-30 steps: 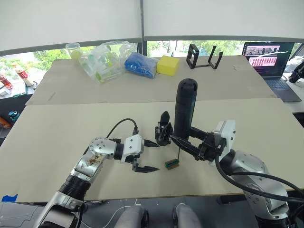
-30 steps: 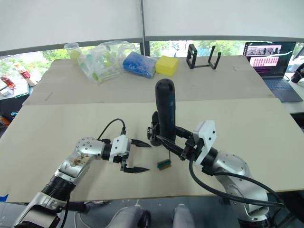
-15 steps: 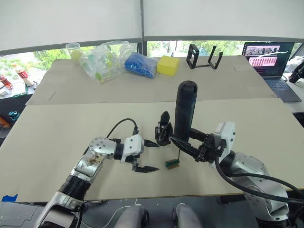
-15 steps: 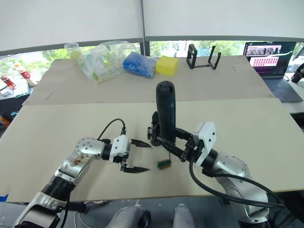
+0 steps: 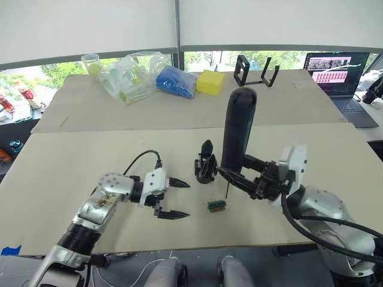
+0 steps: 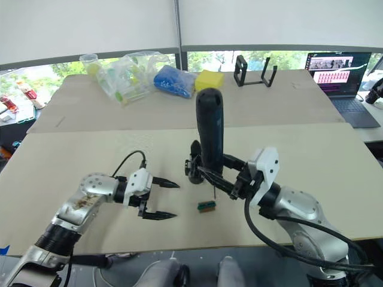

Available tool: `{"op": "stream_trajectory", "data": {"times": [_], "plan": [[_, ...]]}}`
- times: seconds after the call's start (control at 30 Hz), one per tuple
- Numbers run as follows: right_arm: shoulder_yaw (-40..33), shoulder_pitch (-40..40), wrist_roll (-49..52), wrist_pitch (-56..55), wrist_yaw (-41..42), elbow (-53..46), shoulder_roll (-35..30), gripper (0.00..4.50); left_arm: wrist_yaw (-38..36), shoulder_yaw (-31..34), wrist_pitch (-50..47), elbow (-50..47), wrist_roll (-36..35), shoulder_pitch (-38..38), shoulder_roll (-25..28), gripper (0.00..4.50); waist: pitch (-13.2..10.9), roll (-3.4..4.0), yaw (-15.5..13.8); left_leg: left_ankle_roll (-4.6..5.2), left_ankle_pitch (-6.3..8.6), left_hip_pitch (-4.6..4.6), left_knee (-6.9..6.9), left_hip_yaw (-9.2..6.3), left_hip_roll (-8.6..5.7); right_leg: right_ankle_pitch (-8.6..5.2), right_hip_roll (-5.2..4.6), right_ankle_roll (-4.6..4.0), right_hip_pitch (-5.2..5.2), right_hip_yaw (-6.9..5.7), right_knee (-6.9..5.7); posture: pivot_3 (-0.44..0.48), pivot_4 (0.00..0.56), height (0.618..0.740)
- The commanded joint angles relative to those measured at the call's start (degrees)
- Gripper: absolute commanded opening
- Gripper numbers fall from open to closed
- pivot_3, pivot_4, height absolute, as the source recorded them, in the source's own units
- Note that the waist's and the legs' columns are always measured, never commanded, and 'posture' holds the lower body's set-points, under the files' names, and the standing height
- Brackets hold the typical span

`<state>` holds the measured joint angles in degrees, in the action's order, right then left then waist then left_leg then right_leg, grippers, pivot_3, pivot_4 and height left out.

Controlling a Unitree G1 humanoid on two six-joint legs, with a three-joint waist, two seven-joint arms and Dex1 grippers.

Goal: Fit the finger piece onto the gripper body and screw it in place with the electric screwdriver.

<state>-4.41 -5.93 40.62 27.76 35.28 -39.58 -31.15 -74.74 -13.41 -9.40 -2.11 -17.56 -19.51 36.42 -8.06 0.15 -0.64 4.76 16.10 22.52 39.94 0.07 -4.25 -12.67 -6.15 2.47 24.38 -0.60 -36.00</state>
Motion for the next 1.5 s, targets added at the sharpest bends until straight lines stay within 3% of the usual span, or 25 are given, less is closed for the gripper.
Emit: {"op": "stream_trajectory", "data": {"times": [0.03,0.27,0.5,0.83,1.1,1.5], "plan": [[-3.9,-4.2,6.8,2.5,-2.6,-4.2,-1.2,1.91,-1.0,3.7,-5.2,-5.9,-4.8,0.7,3.1,4.5,0.0,-0.05,0.0,0.0,0.0,0.0,0.0,0.0,0.0,0.0,-0.01,0.0,-0.01,-0.01,0.0,0.0,0.15,0.74],[-5.6,-17.8,22.0,11.0,-6.3,-2.0,-5.8,1.91,-2.1,9.4,-16.9,-9.6,-12.5,-1.0,9.9,4.5,-0.3,-0.21,0.1,-0.01,0.0,0.0,0.0,-0.04,0.01,0.0,-0.03,0.0,0.02,-0.03,-0.01,0.0,0.15,0.74],[-3.4,-31.8,31.1,16.9,-5.3,6.3,-7.0,1.91,0.7,8.8,-14.4,-3.9,-10.0,-6.6,6.3,4.5,-0.5,-0.46,-0.1,0.0,0.0,0.01,0.0,-0.03,0.02,0.0,-0.07,-0.01,-0.06,-0.09,0.08,0.0,0.15,0.74],[4.1,-41.9,16.0,12.0,3.9,18.6,-2.3,1.91,1.6,4.5,-5.7,5.3,-2.8,-11.0,-0.4,4.5,-0.5,-0.46,0.1,-0.03,-0.02,0.46,0.05,0.04,0.01,0.02,-0.05,-0.01,0.42,-0.09,-0.12,0.0,0.15,0.74],[8.1,-42.4,4.5,6.0,11.2,25.6,2.0,1.91,1.7,2.9,-0.4,12.1,1.1,-13.6,-4.1,4.5,-0.5,-0.46,0.1,-0.06,-0.06,0.86,0.32,0.06,-0.03,0.04,0.02,0.02,0.74,-0.12,-0.27,0.0,0.15,0.74],[8.1,-41.0,-0.3,5.6,14.4,25.7,3.9,1.91,2.7,1.7,4.5,19.3,5.0,-17.0,-8.8,4.5,-0.5,-0.46,0.1,-0.07,-0.06,0.85,0.43,0.05,-0.04,0.04,0.03,0.03,0.8,-0.14,-0.7,0.0,0.15,0.74]]}}
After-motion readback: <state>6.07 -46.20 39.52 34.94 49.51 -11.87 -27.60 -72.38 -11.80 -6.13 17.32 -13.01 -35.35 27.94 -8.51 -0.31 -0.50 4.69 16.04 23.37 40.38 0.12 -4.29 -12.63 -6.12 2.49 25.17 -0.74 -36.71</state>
